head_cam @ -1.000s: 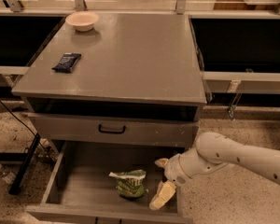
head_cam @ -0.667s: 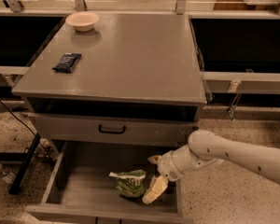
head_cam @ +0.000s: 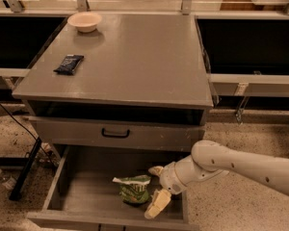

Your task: Pick green jalapeno chip bag from middle drawer and place on counter

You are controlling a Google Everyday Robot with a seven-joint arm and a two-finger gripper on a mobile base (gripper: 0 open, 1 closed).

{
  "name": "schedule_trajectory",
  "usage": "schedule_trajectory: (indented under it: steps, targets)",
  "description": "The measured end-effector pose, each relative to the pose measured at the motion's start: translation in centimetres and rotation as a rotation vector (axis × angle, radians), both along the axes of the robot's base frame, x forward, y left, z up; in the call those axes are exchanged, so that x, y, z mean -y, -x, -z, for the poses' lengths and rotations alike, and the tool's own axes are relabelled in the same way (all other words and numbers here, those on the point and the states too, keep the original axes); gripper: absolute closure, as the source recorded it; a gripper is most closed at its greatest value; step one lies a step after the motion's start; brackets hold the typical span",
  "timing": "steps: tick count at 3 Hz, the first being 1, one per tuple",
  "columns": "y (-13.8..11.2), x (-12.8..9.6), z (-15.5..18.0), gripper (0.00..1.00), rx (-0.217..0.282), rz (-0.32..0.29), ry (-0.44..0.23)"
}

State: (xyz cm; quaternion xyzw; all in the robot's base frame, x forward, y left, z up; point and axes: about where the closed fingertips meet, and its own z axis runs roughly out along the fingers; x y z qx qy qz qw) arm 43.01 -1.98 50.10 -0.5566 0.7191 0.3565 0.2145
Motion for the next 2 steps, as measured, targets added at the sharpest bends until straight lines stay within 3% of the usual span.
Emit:
schedule_trajectory:
  steps: [1,2]
  targets:
    - [0.0,0.0,0.0,0.0,0.0,0.0,0.0]
    - [-2.1,-2.7,0.2,0.0,0.011,-0.031,-0.062]
